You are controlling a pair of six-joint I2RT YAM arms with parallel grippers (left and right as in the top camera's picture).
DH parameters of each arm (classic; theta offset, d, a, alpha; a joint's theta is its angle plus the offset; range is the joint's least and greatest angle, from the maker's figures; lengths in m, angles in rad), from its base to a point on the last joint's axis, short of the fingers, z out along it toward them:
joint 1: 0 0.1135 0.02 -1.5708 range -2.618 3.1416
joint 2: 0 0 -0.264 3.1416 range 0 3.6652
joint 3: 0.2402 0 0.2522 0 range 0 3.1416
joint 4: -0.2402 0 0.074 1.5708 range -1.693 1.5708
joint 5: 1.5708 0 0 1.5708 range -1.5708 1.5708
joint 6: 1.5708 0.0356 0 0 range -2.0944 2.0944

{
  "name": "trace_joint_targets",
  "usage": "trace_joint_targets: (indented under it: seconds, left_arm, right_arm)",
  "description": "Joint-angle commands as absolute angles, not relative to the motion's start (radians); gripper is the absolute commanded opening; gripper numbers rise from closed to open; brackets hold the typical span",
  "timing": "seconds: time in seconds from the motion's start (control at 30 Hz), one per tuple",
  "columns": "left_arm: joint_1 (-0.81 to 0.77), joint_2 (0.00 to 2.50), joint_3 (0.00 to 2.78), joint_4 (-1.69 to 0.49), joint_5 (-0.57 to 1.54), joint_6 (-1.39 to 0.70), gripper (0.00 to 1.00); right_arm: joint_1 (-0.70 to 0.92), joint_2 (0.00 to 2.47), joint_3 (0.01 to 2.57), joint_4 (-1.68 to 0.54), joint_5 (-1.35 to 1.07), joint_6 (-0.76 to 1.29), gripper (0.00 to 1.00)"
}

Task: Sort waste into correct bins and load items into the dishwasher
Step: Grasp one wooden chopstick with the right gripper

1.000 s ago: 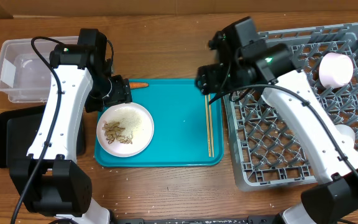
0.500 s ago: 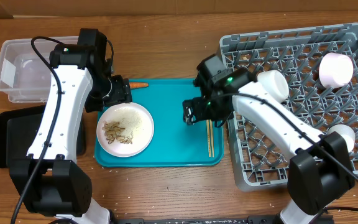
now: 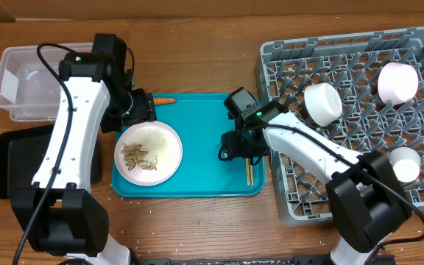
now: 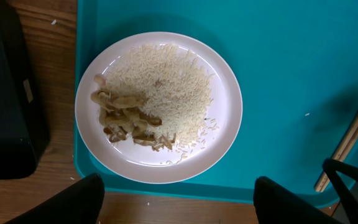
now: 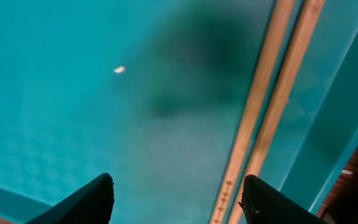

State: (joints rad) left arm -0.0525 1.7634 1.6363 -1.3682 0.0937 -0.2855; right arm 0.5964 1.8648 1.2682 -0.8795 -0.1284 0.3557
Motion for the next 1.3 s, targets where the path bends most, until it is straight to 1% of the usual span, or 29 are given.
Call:
trace_joint_targets:
  seconds: [0.0,0.3,0.73,0.83,0.87,0.97,1.13,1.27]
  left_arm:
    - [-0.059,1.739,1.651,-1.367,0.102,-0.292,0.79]
    - [-0.059,1.739,1.651,-1.36,0.102,-0.292,0.79]
    - [-0.059,1.739,1.651,-1.359,0.102,-0.292,0.79]
    - [-0.059,1.739,1.651,-1.36,0.102,-0.292,0.79]
    - [-0.059,1.739,1.651,-1.36,0.102,-0.292,0.79]
    - [-0.059,1.739,1.651,-1.361,0.102,-0.292,0.79]
    - [-0.06,1.739,1.651,-1.36,0.102,-0.292,0.79]
    - [-0.06,1.739,1.651,-1.36,0.102,-0.292,0.79]
  right_arm:
    - [0.601,1.878,1.263,-0.871,-0.105,0.372,0.68]
    - [0.606,1.907,1.263,-0.871,-0.105,0.395,0.68]
    - [0.662,1.959,1.263,-0.848,-0.105,0.398,0.67]
    - [0.662,1.959,1.263,-0.846,-0.104,0.4,0.57]
    - [0.662,1.959,1.263,-0.846,-0.097,0.415,0.55]
    - [0.662,1.959,1.263,-0.866,-0.044,0.513,0.46]
    - [0.662,1.959,1.263,-0.884,-0.038,0.582,0.34]
    - [0.662,1.959,1.263,-0.885,-0.046,0.585,0.25]
